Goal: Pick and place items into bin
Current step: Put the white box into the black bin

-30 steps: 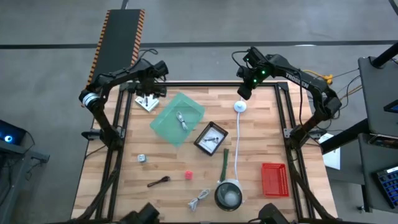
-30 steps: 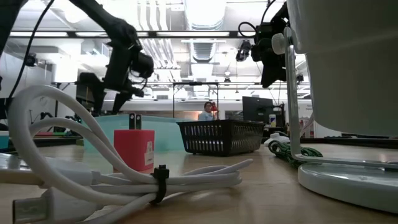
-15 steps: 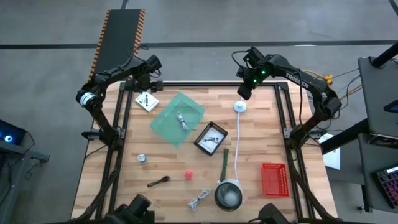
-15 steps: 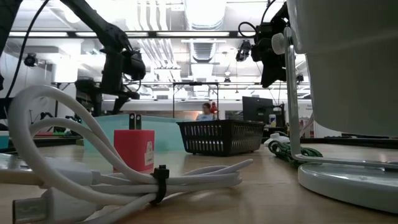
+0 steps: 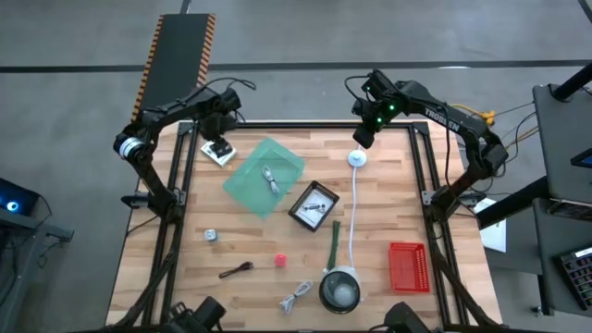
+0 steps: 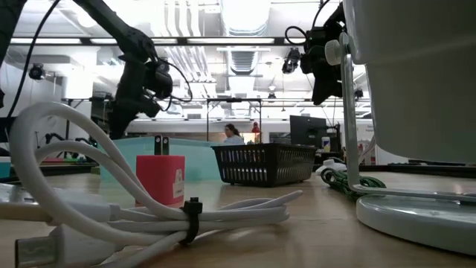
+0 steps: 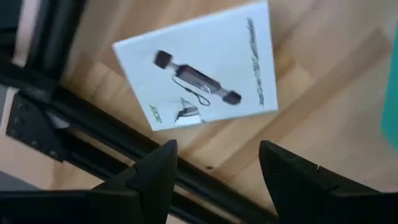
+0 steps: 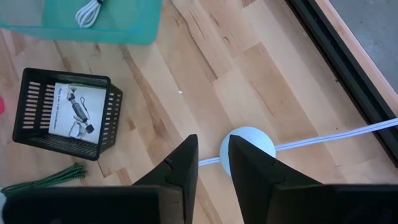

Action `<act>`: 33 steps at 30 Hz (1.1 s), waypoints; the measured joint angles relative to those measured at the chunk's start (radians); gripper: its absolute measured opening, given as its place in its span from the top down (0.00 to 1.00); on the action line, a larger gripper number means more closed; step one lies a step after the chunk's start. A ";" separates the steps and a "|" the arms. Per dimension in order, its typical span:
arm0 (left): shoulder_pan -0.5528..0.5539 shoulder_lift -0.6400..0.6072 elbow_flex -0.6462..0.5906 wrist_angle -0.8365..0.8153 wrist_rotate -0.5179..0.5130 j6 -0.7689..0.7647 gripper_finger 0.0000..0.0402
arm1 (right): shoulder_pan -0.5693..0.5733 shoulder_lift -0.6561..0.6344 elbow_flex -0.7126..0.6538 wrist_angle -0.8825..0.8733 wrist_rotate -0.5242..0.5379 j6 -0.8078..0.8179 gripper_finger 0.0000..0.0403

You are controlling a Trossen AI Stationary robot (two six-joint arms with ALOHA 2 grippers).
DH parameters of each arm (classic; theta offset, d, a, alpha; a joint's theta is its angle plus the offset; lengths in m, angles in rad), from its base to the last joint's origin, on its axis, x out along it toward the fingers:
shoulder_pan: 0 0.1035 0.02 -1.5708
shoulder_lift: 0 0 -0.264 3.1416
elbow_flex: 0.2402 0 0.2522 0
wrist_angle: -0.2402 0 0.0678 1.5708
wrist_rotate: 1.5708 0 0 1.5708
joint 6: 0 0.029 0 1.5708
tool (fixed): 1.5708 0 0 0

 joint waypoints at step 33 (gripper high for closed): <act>-0.017 0.002 -0.277 0.198 -0.130 0.510 0.48 | 0.000 0.000 0.000 0.000 0.000 0.061 0.80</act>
